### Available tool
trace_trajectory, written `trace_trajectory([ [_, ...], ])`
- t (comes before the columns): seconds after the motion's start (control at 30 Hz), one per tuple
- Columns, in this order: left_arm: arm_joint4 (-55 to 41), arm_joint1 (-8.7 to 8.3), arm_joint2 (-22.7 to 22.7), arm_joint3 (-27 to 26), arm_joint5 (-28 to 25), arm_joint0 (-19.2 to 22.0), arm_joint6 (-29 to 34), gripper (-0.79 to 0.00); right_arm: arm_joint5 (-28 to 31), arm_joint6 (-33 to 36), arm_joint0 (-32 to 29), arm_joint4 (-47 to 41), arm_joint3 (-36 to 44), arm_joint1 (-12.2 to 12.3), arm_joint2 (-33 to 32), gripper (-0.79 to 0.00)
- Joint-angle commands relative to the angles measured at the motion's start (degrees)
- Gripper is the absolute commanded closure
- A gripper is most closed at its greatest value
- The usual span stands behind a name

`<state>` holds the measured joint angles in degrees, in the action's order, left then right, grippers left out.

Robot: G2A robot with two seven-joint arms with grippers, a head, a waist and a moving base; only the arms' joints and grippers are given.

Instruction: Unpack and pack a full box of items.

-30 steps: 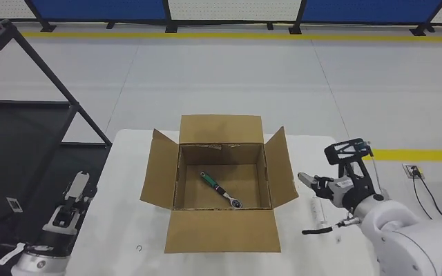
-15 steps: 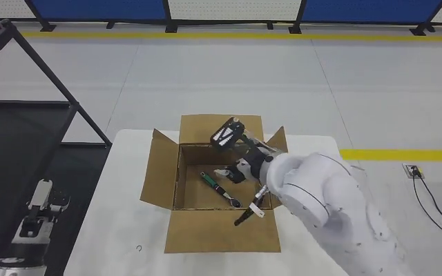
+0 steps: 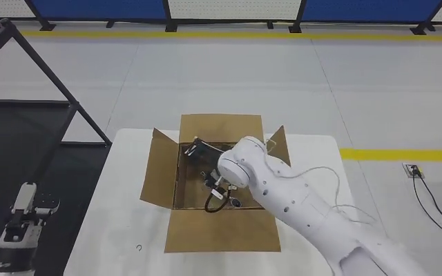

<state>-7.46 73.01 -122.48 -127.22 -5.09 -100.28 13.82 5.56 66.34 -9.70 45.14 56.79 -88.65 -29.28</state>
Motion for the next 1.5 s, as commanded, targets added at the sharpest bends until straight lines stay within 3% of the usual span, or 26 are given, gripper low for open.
trace_trajectory([
  [0.0,-0.13,-0.05,-0.11,0.09,0.18,0.24,0.50,-0.785,0.11,-0.78,0.77,-1.07,-5.59,-1.81,1.74,-0.785],
  [0.27,-0.43,-0.25,-0.54,0.67,0.57,1.26,1.85,-0.785,1.20,-3.61,2.62,-3.57,-20.23,-8.03,5.82,-0.770],
  [0.33,-0.59,-0.30,-0.73,0.85,0.66,1.51,2.14,-0.785,1.27,-4.52,2.98,-3.68,-23.31,-9.37,6.38,-0.557],
  [0.37,-0.72,-0.33,-0.82,0.94,0.70,1.63,2.29,-0.785,1.25,-4.94,3.16,-3.59,-24.64,-10.02,6.67,-0.514],
  [0.47,-0.94,-0.39,-1.08,1.19,0.84,1.94,2.55,-0.785,1.32,-6.02,3.62,-3.58,-28.32,-11.81,7.22,-0.483],
  [0.6,-1.16,-0.44,-1.36,1.36,0.79,2.18,2.54,-0.785,1.43,-6.86,4.17,-3.43,-32.68,-13.87,7.68,-0.385],
  [1.0,-1.79,-0.64,-2.20,2.10,1.27,3.16,2.79,-0.785,3.32,-8.27,4.83,-5.04,-41.59,-17.80,6.92,-0.372],
  [1.47,-2.07,-0.80,-3.02,2.48,1.59,3.31,2.98,-0.785,4.22,-8.22,4.53,-4.61,-45.94,-19.97,6.28,-0.320],
])
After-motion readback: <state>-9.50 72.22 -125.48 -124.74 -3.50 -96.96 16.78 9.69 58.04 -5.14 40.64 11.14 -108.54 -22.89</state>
